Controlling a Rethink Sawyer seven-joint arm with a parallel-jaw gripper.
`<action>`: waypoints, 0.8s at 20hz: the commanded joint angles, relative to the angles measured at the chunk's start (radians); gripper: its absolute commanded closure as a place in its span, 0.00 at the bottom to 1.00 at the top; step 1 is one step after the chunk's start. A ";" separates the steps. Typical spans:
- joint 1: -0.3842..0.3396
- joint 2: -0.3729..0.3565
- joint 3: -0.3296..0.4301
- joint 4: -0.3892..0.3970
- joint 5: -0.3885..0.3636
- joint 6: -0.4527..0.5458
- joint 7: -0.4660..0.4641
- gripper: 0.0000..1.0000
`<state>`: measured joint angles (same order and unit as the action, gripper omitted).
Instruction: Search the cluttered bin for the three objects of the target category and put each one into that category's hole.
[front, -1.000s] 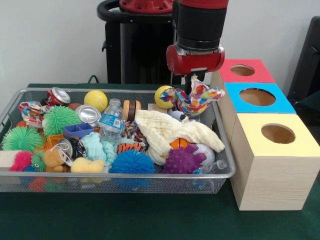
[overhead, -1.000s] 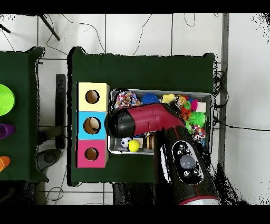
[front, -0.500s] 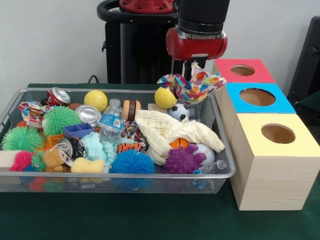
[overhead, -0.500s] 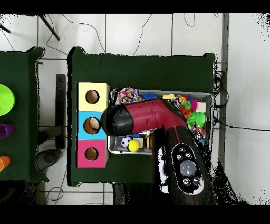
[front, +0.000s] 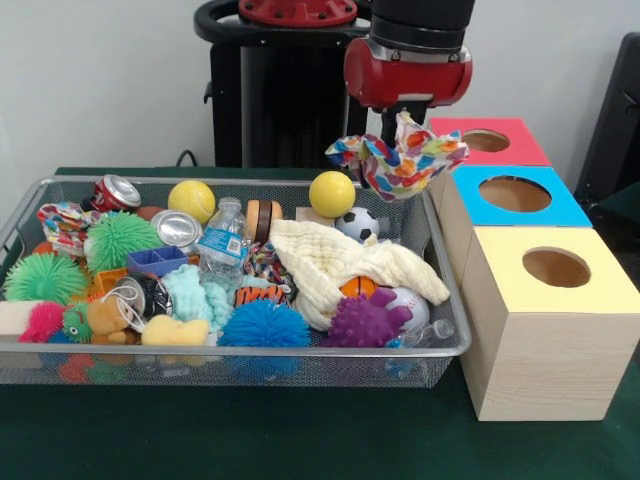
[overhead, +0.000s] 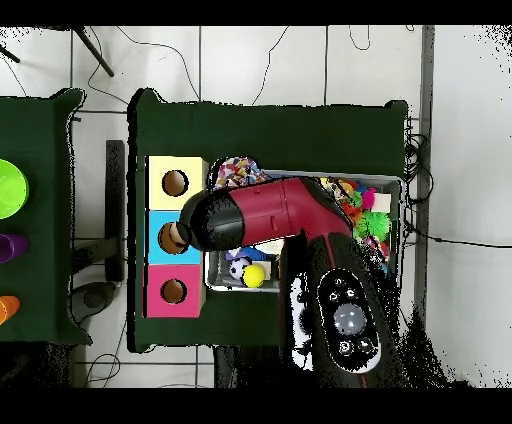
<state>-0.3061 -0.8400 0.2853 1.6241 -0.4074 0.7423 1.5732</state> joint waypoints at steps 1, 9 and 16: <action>0.022 0.023 -0.002 -0.043 0.024 0.137 0.064 1.00; 0.039 0.038 -0.019 -0.052 0.044 0.133 0.096 1.00; 0.063 0.049 -0.038 -0.064 0.061 0.136 0.122 1.00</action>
<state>-0.2499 -0.8400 0.2759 1.5679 -0.3653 0.7550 1.5732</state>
